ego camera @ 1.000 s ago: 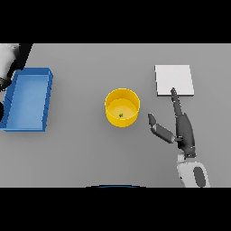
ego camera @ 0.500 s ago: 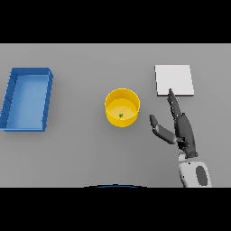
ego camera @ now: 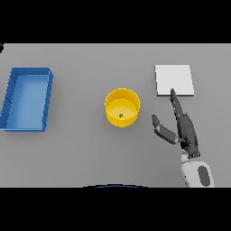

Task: Pick up the red beaker and tilt it to pour out 1 green nut into yellow bowl. Pick up the yellow bowl and place it on the metallic measuring scale.

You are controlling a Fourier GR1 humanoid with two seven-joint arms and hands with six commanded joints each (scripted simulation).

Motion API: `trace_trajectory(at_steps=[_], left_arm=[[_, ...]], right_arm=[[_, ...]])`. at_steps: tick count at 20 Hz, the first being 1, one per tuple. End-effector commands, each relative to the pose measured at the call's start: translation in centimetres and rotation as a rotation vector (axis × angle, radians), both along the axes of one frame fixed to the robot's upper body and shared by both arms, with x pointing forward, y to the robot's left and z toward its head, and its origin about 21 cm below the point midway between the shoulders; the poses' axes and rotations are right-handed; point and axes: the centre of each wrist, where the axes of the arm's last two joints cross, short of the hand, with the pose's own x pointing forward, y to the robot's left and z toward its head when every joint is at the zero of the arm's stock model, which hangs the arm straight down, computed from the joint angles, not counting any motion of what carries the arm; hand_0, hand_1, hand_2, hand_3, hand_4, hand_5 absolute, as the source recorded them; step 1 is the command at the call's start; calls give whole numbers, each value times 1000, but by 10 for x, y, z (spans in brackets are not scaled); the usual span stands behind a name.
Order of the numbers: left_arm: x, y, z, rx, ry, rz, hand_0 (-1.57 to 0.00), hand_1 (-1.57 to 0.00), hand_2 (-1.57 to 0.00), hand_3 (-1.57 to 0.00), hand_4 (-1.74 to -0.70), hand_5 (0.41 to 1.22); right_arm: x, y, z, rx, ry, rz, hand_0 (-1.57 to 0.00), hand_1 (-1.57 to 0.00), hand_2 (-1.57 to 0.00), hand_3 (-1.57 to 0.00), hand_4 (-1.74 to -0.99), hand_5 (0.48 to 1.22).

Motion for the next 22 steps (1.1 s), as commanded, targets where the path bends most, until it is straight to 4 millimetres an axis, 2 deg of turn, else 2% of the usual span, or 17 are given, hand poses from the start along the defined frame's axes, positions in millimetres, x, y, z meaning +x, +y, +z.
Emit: trace_trajectory(at_steps=[1,7,11,12,13,14,15,17,19,21,22], left_arm=[[-8,3,-7,-17,4,16,-1571,-1571,-1571,-1376,-1741,1221],[-46,-14,-45,-93,49,68,-1571,-1571,-1571,-1383,-1741,1221],[-63,-21,-53,-139,134,50,-1571,-1571,-1571,-1366,-1735,955],[-68,-19,-52,-130,161,20,-1571,-1571,-1571,-1407,-1661,888],[-72,-17,-49,-133,167,-16,-1571,-1571,-1571,-1368,-1493,827],[-78,-17,-50,-99,178,-84,-1571,-1545,-1489,-1238,-1311,774],[-82,-14,-50,-83,183,-143,-1495,-1380,-1311,-1098,-1155,740],[-88,-12,-48,-122,210,-234,-1003,-883,-839,-707,-933,697],[-91,-9,-44,-119,239,-261,-641,-565,-536,-452,-823,667],[-89,-10,-47,-48,275,-268,-410,-361,-343,-289,-762,651],[-88,-9,-48,-42,270,-271,-328,-289,-274,-231,-750,647]], right_arm=[[0,1,-1,-2,-1,3,1,1,1,1,-1207,708],[4,2,-4,2,14,-4,1,1,1,1,-1186,687],[4,5,-4,14,16,9,1,1,1,1,-1168,679],[2,1,-1,9,-2,2,1,1,1,1,-1165,678],[2,2,-2,9,6,4,1,1,1,1,-1165,675],[3,3,-2,0,13,-3,1,1,1,1,-1163,671],[4,-2,-4,2,16,-7,1,1,1,1,-1159,669],[3,5,-2,2,2,3,1,1,1,1,-1162,671],[1,4,-3,-1,7,3,1,1,1,1,-1151,677],[0,-1,0,9,-8,12,1,1,1,1,-1145,685],[0,4,0,8,1,17,1,1,1,1,-1148,688]])
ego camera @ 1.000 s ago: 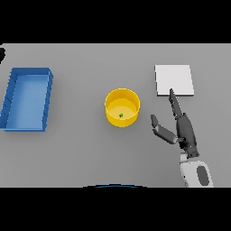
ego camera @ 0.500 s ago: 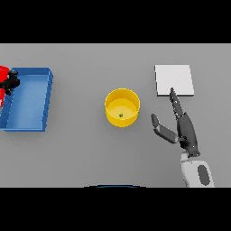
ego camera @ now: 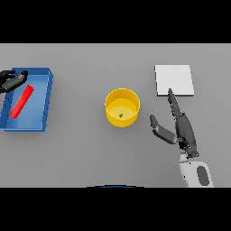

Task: Pick up the red beaker and tilt it to pour out 1 green nut into yellow bowl. Pick up the yellow bowl and place it on the metallic measuring scale.

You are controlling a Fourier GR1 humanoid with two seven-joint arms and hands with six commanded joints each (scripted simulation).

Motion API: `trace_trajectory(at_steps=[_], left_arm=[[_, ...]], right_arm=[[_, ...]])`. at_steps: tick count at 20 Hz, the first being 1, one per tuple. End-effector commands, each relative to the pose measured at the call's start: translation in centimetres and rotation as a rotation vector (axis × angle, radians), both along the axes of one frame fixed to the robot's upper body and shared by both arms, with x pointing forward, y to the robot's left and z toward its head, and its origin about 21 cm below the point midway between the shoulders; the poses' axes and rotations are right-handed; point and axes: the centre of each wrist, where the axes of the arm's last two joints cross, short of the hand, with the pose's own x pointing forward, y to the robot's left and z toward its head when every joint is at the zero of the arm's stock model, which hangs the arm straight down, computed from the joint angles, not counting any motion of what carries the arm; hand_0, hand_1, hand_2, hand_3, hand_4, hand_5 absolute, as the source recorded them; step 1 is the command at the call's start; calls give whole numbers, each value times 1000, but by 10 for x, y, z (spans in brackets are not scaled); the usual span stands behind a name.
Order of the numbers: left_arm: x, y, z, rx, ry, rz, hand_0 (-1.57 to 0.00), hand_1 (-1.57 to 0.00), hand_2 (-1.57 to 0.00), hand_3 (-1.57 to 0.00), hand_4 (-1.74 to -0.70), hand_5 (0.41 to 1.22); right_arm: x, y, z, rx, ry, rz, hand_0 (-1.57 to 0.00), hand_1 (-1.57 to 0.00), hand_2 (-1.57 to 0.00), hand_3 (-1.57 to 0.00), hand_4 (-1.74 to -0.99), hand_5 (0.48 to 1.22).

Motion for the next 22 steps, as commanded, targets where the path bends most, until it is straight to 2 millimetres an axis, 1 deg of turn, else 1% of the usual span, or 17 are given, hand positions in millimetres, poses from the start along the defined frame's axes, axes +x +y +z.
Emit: trace_trajectory(at_steps=[1,3,5,7,9,10,11,13,14,15,17,18,19,20,21,22], left_arm=[[2,0,-3,6,-1,3,-262,-231,-219,-185,-741,648],[5,-3,-12,15,-12,9,-167,-147,-140,-118,-724,647],[8,-3,-8,34,-38,15,-107,-94,-89,-75,-708,647],[9,1,-6,29,-80,26,-68,-60,-57,-48,-708,658],[7,-1,-8,12,-134,10,-43,-38,-36,-30,-711,674],[7,-2,-8,15,-142,17,-34,-30,-29,-24,-710,679],[6,0,-5,13,-146,20,-27,-24,-23,-19,-713,685],[8,-5,-4,12,-147,14,-17,-15,-14,-12,-713,683],[9,-6,-3,5,-151,12,-13,-12,-11,-9,-719,676],[8,-5,-5,0,-155,6,-11,-9,-9,-7,-719,670],[8,-5,-6,-14,-159,4,-6,-6,-5,-4,-719,664],[9,-6,-7,-18,-154,3,-5,-4,-4,-3,-719,665],[9,-8,-9,-19,-152,-9,-4,-3,-3,-2,-716,667],[8,-8,-8,-17,-152,-10,-3,-2,-2,-2,-715,669],[6,-5,-10,-12,-144,1,-2,-2,-2,-1,-712,672],[8,-8,-10,-15,-135,-3,-1,-1,-1,-1,-712,676]], right_arm=[[2,-1,0,-12,5,-4,1,1,1,1,-1156,690],[2,-1,-1,-19,12,-13,1,1,1,1,-1164,688],[0,2,0,-19,6,-14,1,1,1,1,-1176,688],[1,0,3,-54,25,-33,1,1,1,1,-1175,672],[1,4,2,-112,23,4,1,1,1,1,-1146,691],[5,3,5,-142,2,43,1,1,1,1,-1132,703],[8,1,6,-182,-2,86,1,1,1,1,-1137,717],[18,-2,18,-316,-22,183,1,1,1,1,-1172,728],[26,0,26,-416,-21,214,1,1,1,1,-1190,716],[32,6,31,-516,-28,249,1,1,1,1,-1204,708],[40,10,41,-700,-68,354,1,1,1,1,-1220,701],[44,19,43,-784,-97,404,1,1,1,1,-1222,701],[49,28,47,-852,-129,459,1,1,1,1,-1233,703],[55,29,51,-926,-157,501,1,1,1,1,-1232,702],[63,31,56,-991,-169,533,1,1,1,1,-1228,703],[68,36,58,-1042,-173,573,1,1,1,1,-1223,705]])
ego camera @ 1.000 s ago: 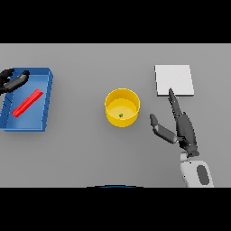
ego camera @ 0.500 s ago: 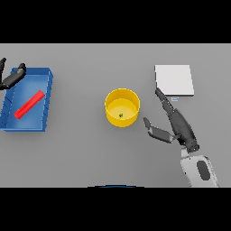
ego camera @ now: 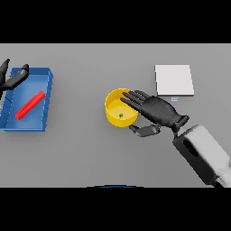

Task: Pick up the red beaker and tilt it to pour out 1 green nut into yellow bowl. Pick up the yellow bowl and place it on the metallic measuring scale.

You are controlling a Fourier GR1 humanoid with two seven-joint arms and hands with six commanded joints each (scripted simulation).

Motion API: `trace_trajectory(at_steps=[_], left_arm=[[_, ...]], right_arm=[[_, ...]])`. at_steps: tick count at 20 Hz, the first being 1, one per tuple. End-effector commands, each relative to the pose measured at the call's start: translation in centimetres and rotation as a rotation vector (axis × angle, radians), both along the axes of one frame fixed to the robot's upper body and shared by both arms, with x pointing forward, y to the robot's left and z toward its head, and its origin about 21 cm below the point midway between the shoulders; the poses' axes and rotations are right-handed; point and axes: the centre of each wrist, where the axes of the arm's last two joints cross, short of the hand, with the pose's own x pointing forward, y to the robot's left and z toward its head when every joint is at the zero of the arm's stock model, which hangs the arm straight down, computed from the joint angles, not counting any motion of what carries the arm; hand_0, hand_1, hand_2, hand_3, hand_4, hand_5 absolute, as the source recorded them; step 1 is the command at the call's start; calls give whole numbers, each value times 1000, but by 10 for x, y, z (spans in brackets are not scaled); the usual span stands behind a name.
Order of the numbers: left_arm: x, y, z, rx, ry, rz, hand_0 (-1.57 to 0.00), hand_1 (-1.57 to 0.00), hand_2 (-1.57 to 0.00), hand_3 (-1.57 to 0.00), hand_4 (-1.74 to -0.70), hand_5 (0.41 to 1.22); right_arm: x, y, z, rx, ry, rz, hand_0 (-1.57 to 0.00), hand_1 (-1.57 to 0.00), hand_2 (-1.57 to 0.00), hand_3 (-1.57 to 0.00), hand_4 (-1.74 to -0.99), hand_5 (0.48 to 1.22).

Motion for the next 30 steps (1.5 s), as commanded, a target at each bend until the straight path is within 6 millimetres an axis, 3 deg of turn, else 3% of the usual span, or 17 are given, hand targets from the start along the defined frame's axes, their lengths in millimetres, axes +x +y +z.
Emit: trace_trajectory(at_steps=[1,12,20,23,25,26,28,30], left_arm=[[2,0,5,0,-10,-3,-1,-1,-1,0,-713,680],[-4,6,0,-42,-26,-2,1,1,1,1,-724,687],[-6,10,3,-45,-30,-3,1,1,1,1,-718,688],[-7,13,4,-33,-37,-3,1,1,1,1,-713,686],[-8,8,1,-41,-32,-15,1,1,1,1,-714,691],[-6,9,4,-44,-34,-11,1,1,1,1,-716,692],[-9,12,3,-45,-40,-2,1,1,1,1,-719,692],[-8,13,5,-37,-44,-10,1,1,1,1,-722,696]], right_arm=[[2,4,0,-41,4,39,1,1,1,1,-1216,706],[38,42,-13,-393,56,183,1,1,1,1,-1239,705],[48,61,-16,-485,104,209,1,1,1,1,-1297,753],[49,60,-17,-485,143,168,-3,-16,-19,-43,-1336,810],[50,60,-17,-486,146,179,-287,-236,-176,-173,-1387,873],[50,60,-19,-494,143,187,-544,-473,-310,-262,-1420,943],[49,60,-20,-492,138,200,-914,-869,-695,-456,-1512,1043],[50,57,-20,-476,144,225,-1150,-1121,-1010,-716,-1586,1107]])
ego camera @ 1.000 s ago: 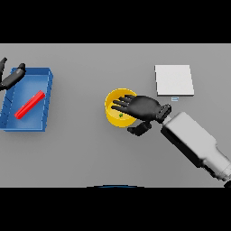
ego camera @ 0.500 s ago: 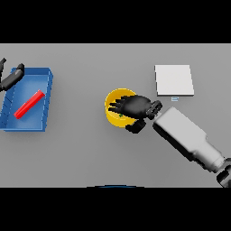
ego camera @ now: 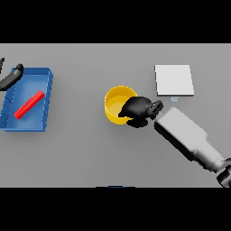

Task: Pick up the red beaker and tilt it to pour out 1 green nut into yellow bowl. Pick up the yellow bowl and place it on the metallic measuring scale.

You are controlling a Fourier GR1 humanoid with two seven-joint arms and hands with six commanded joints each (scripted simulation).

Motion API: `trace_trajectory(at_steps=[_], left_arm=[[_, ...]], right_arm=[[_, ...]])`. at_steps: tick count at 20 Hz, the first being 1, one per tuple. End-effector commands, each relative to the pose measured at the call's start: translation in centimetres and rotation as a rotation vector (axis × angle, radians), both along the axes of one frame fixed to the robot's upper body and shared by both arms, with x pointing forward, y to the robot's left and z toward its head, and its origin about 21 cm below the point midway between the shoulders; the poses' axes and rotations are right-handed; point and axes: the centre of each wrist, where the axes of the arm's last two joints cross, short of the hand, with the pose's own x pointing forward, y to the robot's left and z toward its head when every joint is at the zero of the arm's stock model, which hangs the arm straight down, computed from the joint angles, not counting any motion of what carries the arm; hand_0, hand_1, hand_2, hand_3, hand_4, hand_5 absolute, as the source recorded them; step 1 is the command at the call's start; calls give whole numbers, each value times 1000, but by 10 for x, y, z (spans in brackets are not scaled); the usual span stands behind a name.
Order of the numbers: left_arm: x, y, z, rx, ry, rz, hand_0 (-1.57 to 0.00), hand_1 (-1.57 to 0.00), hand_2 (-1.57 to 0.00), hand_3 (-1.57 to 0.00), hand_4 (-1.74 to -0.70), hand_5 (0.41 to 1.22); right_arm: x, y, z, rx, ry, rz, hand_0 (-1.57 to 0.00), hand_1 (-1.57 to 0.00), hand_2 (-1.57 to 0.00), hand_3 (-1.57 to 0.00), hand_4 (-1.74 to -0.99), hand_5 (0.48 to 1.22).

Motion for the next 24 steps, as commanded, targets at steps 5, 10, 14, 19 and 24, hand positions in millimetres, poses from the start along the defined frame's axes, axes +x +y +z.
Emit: trace_trajectory(at_steps=[5,10,14,19,24], left_arm=[[0,-1,2,2,11,-8,1,1,1,1,-722,695],[-1,0,0,1,17,-5,1,1,1,1,-716,694],[-2,-1,0,-7,17,1,1,1,1,1,-723,694],[-2,-1,-1,11,34,-3,1,1,1,1,-717,686],[0,-4,6,6,20,-5,1,1,1,1,-720,688]], right_arm=[[-2,4,2,1,-34,-4,-1433,-1424,-1240,-1183,-1689,1184],[-1,-2,6,35,-39,-31,-1526,-1523,-1319,-1311,-1724,1209],[2,-12,28,61,-32,-55,-1553,-1551,-1344,-1317,-1734,1216],[5,-29,64,95,-107,-106,-1565,-1565,-1426,-1194,-1739,1219],[1,-49,71,94,-147,-153,-1561,-1569,-1524,-1161,-1740,1220]])
